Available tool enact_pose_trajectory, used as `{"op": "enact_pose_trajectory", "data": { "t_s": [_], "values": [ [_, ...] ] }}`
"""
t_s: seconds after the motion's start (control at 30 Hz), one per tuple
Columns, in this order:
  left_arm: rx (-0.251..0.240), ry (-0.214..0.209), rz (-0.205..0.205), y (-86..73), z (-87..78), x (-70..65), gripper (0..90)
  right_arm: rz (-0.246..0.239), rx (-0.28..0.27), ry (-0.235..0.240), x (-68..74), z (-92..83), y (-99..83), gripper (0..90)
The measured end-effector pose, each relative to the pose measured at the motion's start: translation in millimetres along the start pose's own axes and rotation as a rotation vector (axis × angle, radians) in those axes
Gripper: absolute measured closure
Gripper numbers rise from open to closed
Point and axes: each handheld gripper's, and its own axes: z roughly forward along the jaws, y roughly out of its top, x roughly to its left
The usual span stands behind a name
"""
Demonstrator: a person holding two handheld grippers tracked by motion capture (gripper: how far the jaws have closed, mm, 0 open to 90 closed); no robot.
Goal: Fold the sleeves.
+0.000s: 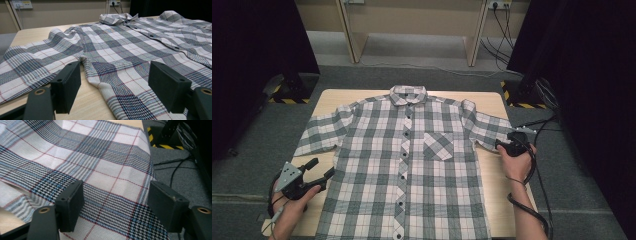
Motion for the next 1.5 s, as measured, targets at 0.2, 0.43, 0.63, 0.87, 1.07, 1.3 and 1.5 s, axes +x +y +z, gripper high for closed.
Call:
{"op": "enact_pose_trajectory", "data": {
  "t_s": [0.2, 0.43, 0.63, 0.87, 1.07, 1.3, 1.5],
  "values": [
    [0.001, -0.002, 0.001, 0.1, 0.1, 0.0, 25.6, 0.019, -0.007, 0.008, 0.0, 6.1, -0.9, 35.3],
    [0.006, -0.004, 0.008, 0.2, 0.7, -0.7, 25.7, 0.010, -0.034, 0.049, -0.2, 6.5, -2.0, 58.3],
    [0.006, -0.005, 0.009, 0.3, 0.8, -0.8, 25.7, 0.012, -0.040, 0.056, 0.4, 5.7, -2.8, 78.3],
    [0.004, -0.004, 0.005, 0.2, 0.4, -0.2, 25.6, 0.053, -0.029, 0.091, 1.2, 5.3, -1.8, 88.7],
    [0.007, -0.004, 0.005, 0.3, 0.7, -0.1, 25.7, 0.045, -0.018, 0.090, 4.5, 1.8, 0.6, 89.2],
    [0.005, -0.004, 0.006, 0.2, 0.5, -0.3, 25.6, 0.049, -0.050, 0.110, 8.6, -6.1, 8.7, 89.2],
    [0.006, -0.004, 0.004, 0.3, 0.6, -0.1, 25.6, 0.033, -0.102, 0.117, 17.1, -16.2, 20.5, 89.3]
  ]
}}
